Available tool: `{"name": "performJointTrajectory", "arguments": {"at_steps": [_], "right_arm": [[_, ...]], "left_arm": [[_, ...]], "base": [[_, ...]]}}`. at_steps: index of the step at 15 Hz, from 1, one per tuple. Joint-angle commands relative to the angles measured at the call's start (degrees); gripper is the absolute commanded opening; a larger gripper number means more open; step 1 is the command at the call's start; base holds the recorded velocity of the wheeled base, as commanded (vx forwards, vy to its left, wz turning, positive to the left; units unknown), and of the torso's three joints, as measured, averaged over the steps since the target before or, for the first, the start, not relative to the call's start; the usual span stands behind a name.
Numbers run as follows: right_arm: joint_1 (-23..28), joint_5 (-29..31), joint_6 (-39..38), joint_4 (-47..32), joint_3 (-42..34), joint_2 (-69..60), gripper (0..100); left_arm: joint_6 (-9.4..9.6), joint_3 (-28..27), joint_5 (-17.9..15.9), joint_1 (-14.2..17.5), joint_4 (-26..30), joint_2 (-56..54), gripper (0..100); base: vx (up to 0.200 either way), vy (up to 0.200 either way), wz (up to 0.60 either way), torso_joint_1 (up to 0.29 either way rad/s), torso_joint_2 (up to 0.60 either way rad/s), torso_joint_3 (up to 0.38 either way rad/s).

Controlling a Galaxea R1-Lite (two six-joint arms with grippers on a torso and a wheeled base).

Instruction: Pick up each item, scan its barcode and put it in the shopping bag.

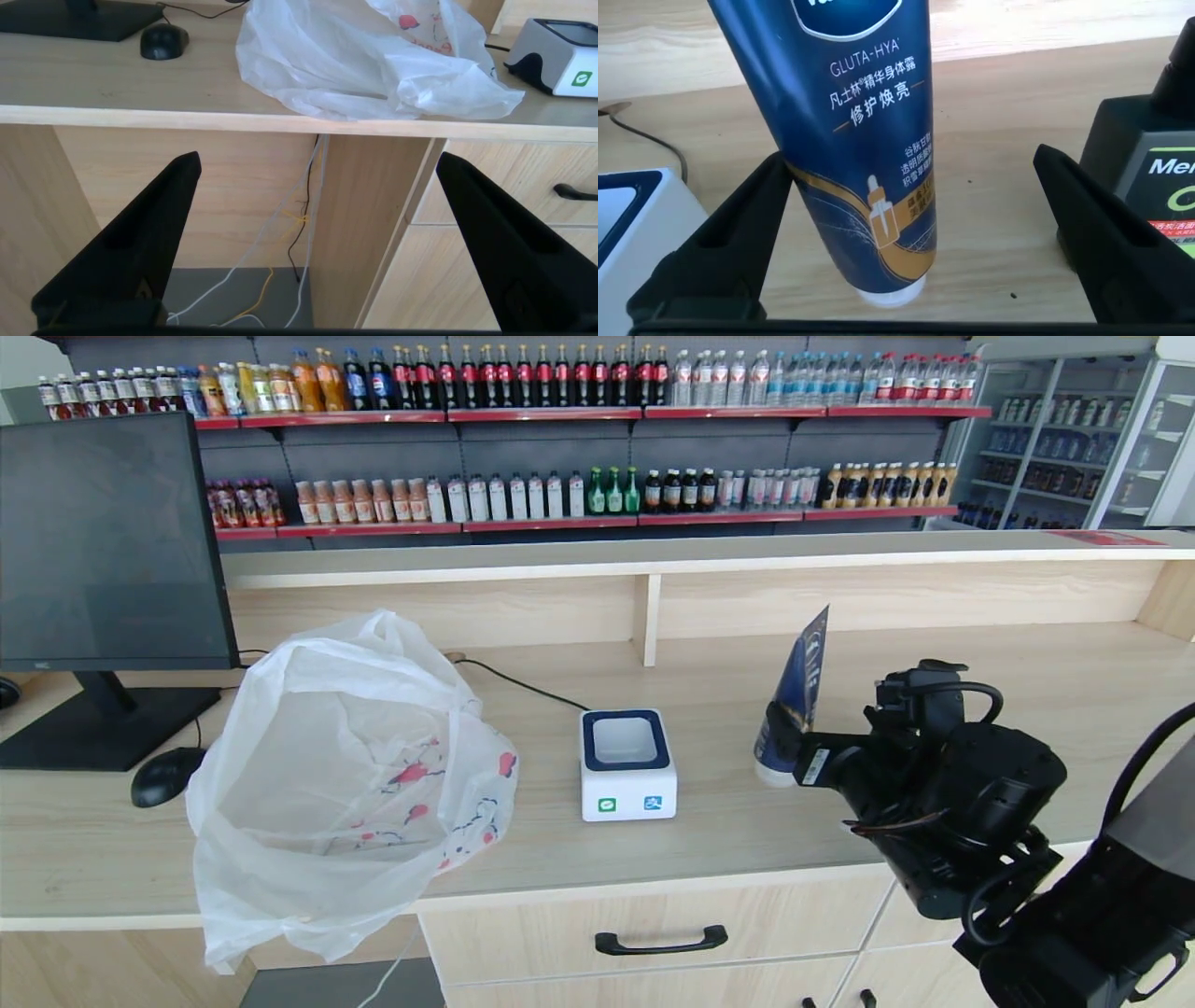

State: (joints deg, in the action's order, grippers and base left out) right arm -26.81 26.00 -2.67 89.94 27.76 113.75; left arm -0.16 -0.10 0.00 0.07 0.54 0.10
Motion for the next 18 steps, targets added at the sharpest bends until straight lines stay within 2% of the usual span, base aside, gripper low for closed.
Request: {"name": "performJointTrajectory", "arguments": {"at_steps": [1,18], "right_arm": [[0.2,0.0,-0.1,0.1,-0.2,-0.2,100],[1.0,-0.1,-0.6,0.1,-4.9,-4.9,100]], "left_arm": [[-0.02,0.0,0.0,0.0,0.0,0.0,100],[-0.02,0.0,0.0,0.0,0.0,0.0,100]], "base": [[0.0,0.0,0.0,0.0,0.0,0.0],[0.0,0.0,0.0,0.0,0.0,0.0]]}}
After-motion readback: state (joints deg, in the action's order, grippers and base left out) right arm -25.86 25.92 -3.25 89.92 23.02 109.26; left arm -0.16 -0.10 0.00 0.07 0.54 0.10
